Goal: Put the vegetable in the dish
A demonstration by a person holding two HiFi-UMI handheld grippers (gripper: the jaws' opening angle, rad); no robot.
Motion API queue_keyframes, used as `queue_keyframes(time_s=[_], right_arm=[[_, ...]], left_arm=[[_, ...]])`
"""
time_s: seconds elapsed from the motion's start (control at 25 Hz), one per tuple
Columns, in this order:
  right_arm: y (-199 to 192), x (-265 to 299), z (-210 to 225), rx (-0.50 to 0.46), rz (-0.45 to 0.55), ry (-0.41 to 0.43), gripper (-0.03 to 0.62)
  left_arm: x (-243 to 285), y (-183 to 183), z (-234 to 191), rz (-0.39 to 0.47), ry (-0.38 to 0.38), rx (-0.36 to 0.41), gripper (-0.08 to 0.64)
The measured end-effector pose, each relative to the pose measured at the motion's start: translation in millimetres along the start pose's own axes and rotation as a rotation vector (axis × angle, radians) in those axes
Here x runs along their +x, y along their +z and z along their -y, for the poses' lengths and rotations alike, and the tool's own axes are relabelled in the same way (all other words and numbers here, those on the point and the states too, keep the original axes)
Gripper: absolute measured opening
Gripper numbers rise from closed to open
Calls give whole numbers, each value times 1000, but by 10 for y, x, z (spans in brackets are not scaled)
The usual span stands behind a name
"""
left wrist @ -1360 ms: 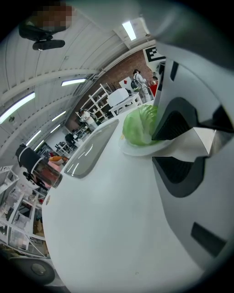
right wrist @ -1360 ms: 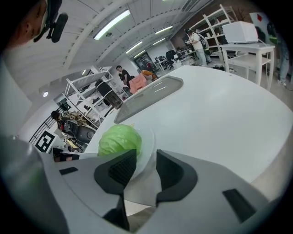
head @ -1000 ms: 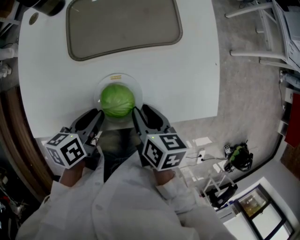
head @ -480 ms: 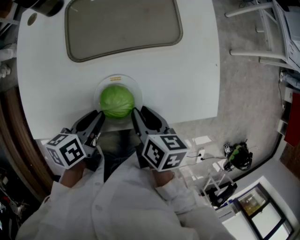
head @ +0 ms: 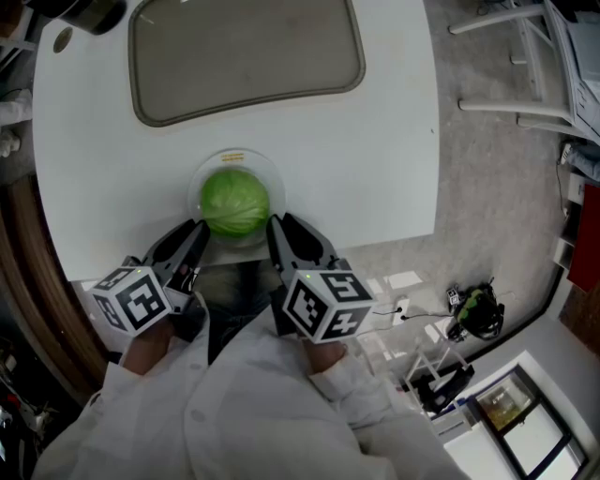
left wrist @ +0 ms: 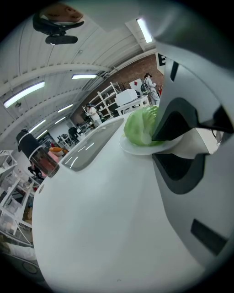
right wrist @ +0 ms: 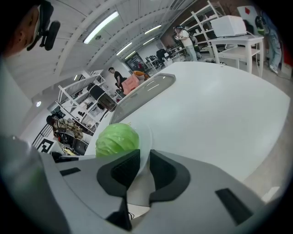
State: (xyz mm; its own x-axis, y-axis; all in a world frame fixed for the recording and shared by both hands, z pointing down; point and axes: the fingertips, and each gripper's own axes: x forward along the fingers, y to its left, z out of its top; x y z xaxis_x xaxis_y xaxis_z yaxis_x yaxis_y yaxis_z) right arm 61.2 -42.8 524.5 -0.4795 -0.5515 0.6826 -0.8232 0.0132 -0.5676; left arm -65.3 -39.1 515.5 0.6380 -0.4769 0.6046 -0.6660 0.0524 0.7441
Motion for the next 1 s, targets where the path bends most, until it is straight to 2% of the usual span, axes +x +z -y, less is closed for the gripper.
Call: queue_keyframes(time_s=[0.24, 0.4, 0.64, 0.8, 1.0], right_arm=[[-1, 12, -15, 22, 26, -6, 72], [9, 18, -21, -8, 17, -16, 72], [39, 11, -14, -62, -13, -45, 74], [35, 13, -7, -71, -28, -50, 72], [26, -5, 2, -76, -34, -53, 69]], left_arm=[[-6, 26, -39, 17, -9, -58, 80], [0, 38, -69, 22, 8, -75, 57], [25, 39, -54, 22, 25, -61, 48], [27, 37, -52, 7, 51, 2, 48], [15, 19, -38, 6, 65, 19, 48]])
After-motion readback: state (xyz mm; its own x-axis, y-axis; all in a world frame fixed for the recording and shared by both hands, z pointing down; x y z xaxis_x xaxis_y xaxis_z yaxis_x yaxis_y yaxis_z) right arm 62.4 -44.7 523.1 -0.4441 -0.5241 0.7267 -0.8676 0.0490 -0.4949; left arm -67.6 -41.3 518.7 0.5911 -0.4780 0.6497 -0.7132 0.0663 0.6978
